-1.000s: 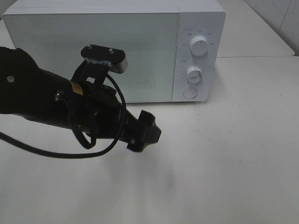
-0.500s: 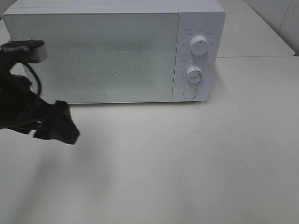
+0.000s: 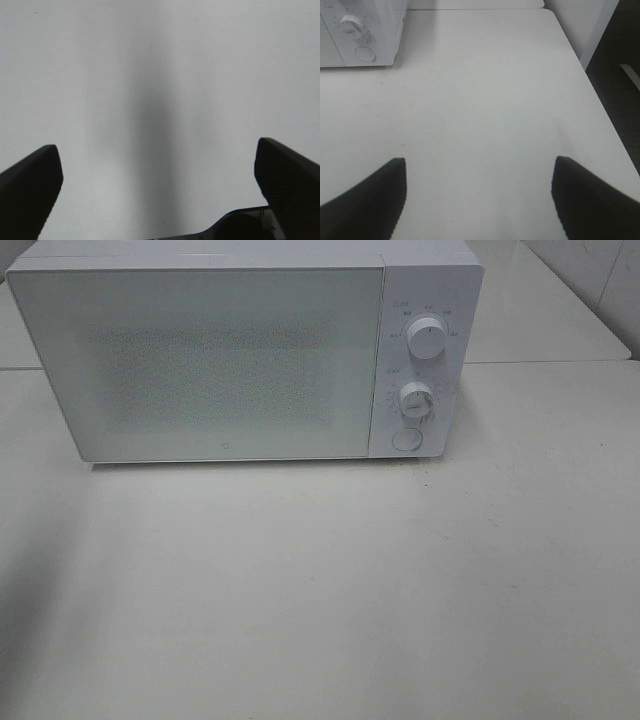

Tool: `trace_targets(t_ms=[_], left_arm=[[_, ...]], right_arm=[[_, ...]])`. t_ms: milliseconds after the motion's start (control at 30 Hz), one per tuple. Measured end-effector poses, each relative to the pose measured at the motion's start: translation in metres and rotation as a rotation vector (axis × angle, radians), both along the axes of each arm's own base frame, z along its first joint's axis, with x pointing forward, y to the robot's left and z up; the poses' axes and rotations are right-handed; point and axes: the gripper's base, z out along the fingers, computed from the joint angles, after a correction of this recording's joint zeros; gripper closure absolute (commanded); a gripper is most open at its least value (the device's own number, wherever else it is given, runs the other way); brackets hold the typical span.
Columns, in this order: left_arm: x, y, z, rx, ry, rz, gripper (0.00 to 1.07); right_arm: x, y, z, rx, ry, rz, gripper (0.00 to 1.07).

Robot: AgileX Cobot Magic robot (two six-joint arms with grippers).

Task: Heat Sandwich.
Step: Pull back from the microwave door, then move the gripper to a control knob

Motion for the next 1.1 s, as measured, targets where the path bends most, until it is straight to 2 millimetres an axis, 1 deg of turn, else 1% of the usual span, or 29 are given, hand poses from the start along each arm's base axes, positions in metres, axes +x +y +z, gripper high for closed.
trace_targets(t_ms=[33, 67, 167, 200, 233, 267, 300, 333, 367, 433, 467, 500, 533, 600, 633, 733, 767, 900, 933, 1000, 1033, 1067, 1100], left_arm=[[0.0, 0.0, 0.0, 0.0, 0.0, 0.0, 0.05], [-0.005, 0.001, 0.004, 0.005, -0.014, 0.003, 0.05], [-0.025, 0.002, 0.016, 0.025, -0.045, 0.005, 0.05], [-0.025, 0.002, 0.016, 0.025, -0.045, 0.005, 0.05], [-0.03, 0.002, 0.018, 0.035, -0.051, 0.003, 0.05], [-0.036, 0.002, 0.021, 0.044, -0.061, 0.001, 0.05], [-0.047, 0.002, 0.023, 0.057, -0.079, 0.005, 0.05], [-0.054, 0.002, 0.022, 0.064, -0.088, 0.012, 0.05], [-0.054, 0.002, 0.022, 0.064, -0.088, 0.012, 0.05], [-0.069, 0.002, 0.017, 0.074, -0.108, 0.029, 0.05], [-0.083, 0.003, 0.009, 0.088, -0.113, 0.054, 0.05], [-0.09, 0.004, 0.005, 0.098, -0.116, 0.068, 0.05], [-0.09, 0.004, 0.005, 0.098, -0.116, 0.068, 0.05], [-0.102, 0.005, -0.004, 0.103, -0.118, 0.096, 0.05], [-0.112, 0.005, -0.011, 0.106, -0.126, 0.112, 0.05], [-0.119, 0.004, -0.016, 0.106, -0.139, 0.109, 0.05], [-0.125, 0.002, -0.016, 0.103, -0.17, 0.09, 0.05], [-0.134, 0.0, -0.014, 0.1, -0.215, 0.053, 0.05], [-0.141, -0.001, -0.016, 0.097, -0.244, 0.034, 0.05], [-0.148, -0.002, -0.019, 0.095, -0.279, 0.027, 0.05], [-0.148, -0.002, -0.019, 0.095, -0.279, 0.027, 0.05], [-0.151, -0.002, -0.018, 0.095, -0.305, 0.027, 0.05], [-0.158, -0.001, -0.019, 0.093, -0.371, 0.031, 0.05]], right_arm=[[0.0, 0.0, 0.0, 0.0, 0.0, 0.0, 0.31], [0.0, 0.0, 0.0, 0.0, 0.0, 0.0, 0.31], [0.0, 0.0, 0.0, 0.0, 0.0, 0.0, 0.31], [0.0, 0.0, 0.0, 0.0, 0.0, 0.0, 0.31], [0.0, 0.0, 0.0, 0.0, 0.0, 0.0, 0.31], [0.0, 0.0, 0.0, 0.0, 0.0, 0.0, 0.31], [0.0, 0.0, 0.0, 0.0, 0.0, 0.0, 0.31], [0.0, 0.0, 0.0, 0.0, 0.0, 0.0, 0.31], [0.0, 0.0, 0.0, 0.0, 0.0, 0.0, 0.31], [0.0, 0.0, 0.0, 0.0, 0.0, 0.0, 0.31], [0.0, 0.0, 0.0, 0.0, 0.0, 0.0, 0.31], [0.0, 0.0, 0.0, 0.0, 0.0, 0.0, 0.31], [0.0, 0.0, 0.0, 0.0, 0.0, 0.0, 0.31], [0.0, 0.0, 0.0, 0.0, 0.0, 0.0, 0.31], [0.0, 0.0, 0.0, 0.0, 0.0, 0.0, 0.31], [0.0, 0.0, 0.0, 0.0, 0.0, 0.0, 0.31], [0.0, 0.0, 0.0, 0.0, 0.0, 0.0, 0.31], [0.0, 0.0, 0.0, 0.0, 0.0, 0.0, 0.31], [0.0, 0.0, 0.0, 0.0, 0.0, 0.0, 0.31], [0.0, 0.0, 0.0, 0.0, 0.0, 0.0, 0.31], [0.0, 0.0, 0.0, 0.0, 0.0, 0.0, 0.31], [0.0, 0.0, 0.0, 0.0, 0.0, 0.0, 0.31], [0.0, 0.0, 0.0, 0.0, 0.0, 0.0, 0.31]])
